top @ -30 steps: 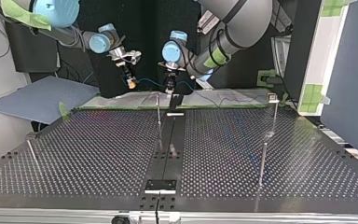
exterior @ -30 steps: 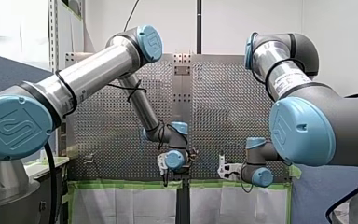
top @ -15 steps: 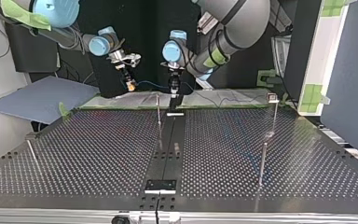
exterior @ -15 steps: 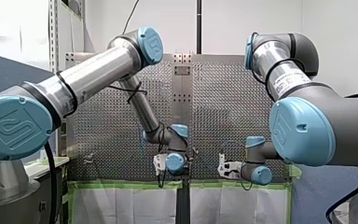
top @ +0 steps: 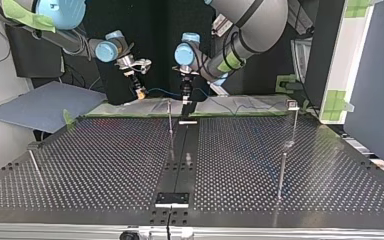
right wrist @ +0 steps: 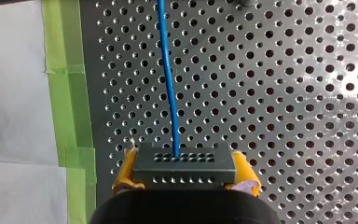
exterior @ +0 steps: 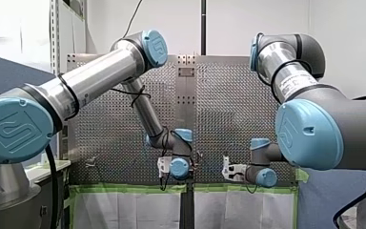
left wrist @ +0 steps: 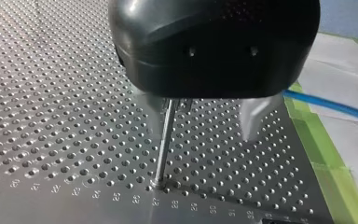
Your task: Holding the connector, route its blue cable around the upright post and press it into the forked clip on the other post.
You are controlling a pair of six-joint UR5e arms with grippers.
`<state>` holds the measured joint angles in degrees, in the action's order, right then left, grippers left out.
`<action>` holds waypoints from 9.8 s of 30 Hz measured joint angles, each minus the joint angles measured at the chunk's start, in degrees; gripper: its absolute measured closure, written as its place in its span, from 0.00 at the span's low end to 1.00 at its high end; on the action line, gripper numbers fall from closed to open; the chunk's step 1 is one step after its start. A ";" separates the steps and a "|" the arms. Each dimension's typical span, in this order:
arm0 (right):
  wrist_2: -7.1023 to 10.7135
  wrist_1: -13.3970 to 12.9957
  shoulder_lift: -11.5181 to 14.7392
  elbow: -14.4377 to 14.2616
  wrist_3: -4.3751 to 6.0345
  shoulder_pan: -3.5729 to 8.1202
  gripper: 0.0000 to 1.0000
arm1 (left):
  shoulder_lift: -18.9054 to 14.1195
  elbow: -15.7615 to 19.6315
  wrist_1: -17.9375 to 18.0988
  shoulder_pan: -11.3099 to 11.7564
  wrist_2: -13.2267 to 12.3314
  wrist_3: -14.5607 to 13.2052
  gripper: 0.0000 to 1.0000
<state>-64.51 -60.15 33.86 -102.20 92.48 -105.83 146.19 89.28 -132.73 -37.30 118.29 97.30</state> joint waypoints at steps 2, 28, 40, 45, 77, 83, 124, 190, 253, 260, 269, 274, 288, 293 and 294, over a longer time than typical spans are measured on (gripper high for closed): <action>-0.01 0.01 0.00 0.01 -0.01 -0.02 1.00 | 0.00 -0.01 0.41 0.00 -0.06 -0.19 0.66; 0.14 0.67 0.16 0.42 -0.45 0.37 1.00 | -0.05 -0.14 1.19 -0.04 0.04 -1.81 0.90; 0.49 5.42 3.55 0.66 -4.48 0.36 1.00 | -0.09 -0.18 0.98 -0.07 0.50 -2.38 0.90; 0.67 7.81 5.19 0.64 -6.78 0.28 1.00 | -0.26 -0.18 0.90 -0.26 1.68 -2.46 0.90; 0.16 4.75 5.46 0.72 0.58 1.03 1.00 | -1.06 -0.49 1.02 0.13 -1.62 -1.02 0.90; 0.17 4.40 5.39 0.72 0.77 1.01 1.00 | -1.06 -0.59 1.05 0.52 -2.48 -0.42 0.90; 0.17 3.72 5.22 0.75 1.06 1.01 1.00 | -0.12 -3.06 -2.32 3.78 -8.17 3.55 0.93; -0.63 6.79 2.67 8.05 2.47 2.02 1.00 | 1.06 -6.32 -3.80 6.42 -12.48 4.02 0.93; -0.63 8.04 2.49 8.26 2.27 2.22 1.00 | -4.62 -1.14 -12.47 5.39 -22.31 0.78 0.01; -0.70 8.10 2.49 8.27 2.22 2.22 1.00 | -4.64 -0.09 -12.73 4.91 -23.45 0.80 0.01; -0.71 8.11 2.49 8.27 2.19 2.21 1.00 | -4.69 0.42 -12.60 4.52 -23.17 0.37 0.01; -0.71 8.11 2.49 8.28 2.21 2.20 1.00 | -4.67 0.43 -12.40 4.27 -22.92 0.04 0.01; -0.71 8.11 2.49 8.28 2.22 2.23 1.00 | -4.66 0.45 -12.47 4.20 -22.88 -0.01 0.01; -0.75 8.11 2.47 8.28 2.24 2.23 1.00 | -4.68 0.45 -12.47 4.22 -22.88 -0.01 0.01; -0.76 8.11 2.47 8.28 2.25 2.23 1.00 | -4.68 0.45 -12.47 4.21 -22.88 -0.01 0.01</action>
<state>-65.28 -52.04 36.33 -93.93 94.73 -103.59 141.51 89.73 -145.21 -33.09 95.40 97.29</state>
